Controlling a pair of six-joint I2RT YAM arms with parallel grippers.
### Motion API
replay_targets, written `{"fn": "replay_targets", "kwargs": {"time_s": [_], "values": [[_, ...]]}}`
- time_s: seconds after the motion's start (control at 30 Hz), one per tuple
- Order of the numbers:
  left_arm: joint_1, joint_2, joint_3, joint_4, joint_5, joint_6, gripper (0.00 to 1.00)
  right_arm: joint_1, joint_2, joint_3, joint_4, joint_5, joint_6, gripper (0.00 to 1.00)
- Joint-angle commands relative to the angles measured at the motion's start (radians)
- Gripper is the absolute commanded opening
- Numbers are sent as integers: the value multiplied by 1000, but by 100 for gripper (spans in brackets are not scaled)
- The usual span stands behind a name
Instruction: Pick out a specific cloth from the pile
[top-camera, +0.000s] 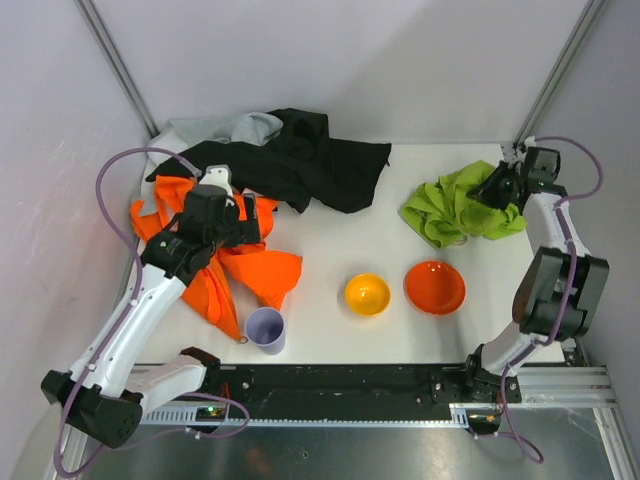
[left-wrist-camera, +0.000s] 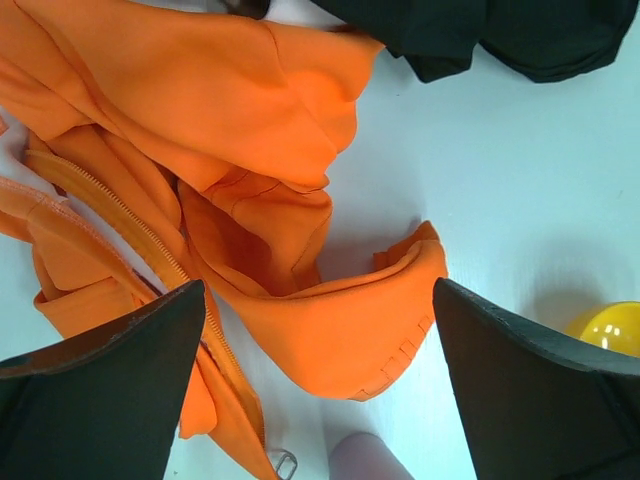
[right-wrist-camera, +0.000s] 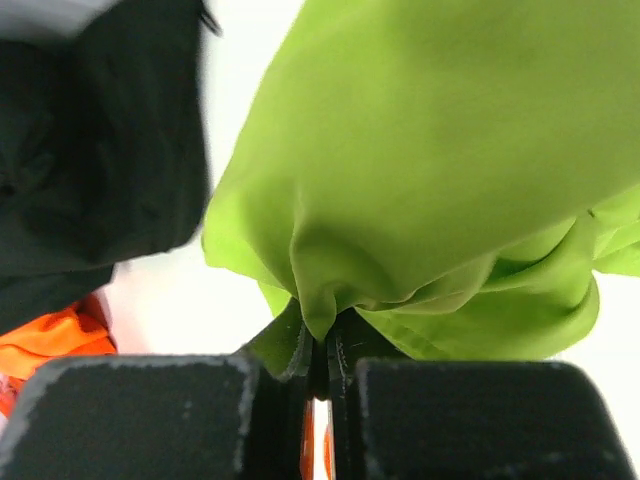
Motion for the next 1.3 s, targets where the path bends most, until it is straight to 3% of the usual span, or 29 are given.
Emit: {"fn": "replay_targets", "kwargs": {"time_s": [0.0, 0.3, 0.63, 0.73, 0.87, 1.0, 1.13, 1.27], "values": [[-5, -56, 50, 45, 41, -36, 100, 22, 116, -38, -52, 39, -39, 0], [-5, -130, 62, 83, 80, -35, 100, 65, 307, -41, -95, 93, -39, 0], [-5, -162, 27, 106, 100, -32, 100, 74, 280, -42, -107, 124, -44, 0], [-5, -166, 21, 106, 102, -32, 100, 74, 245, -41, -115, 128, -44, 5], [-6, -174, 17, 107, 98, -32, 100, 74, 180, -42, -127, 132, -45, 35], [-5, -180, 10, 107, 98, -34, 100, 75, 110, -42, -147, 133, -46, 59], [-6, -188, -3, 108, 100, -39, 100, 78, 33, -42, -174, 133, -48, 74], [-5, -198, -21, 109, 101, -39, 100, 90, -49, -42, -214, 138, -49, 83]]}}
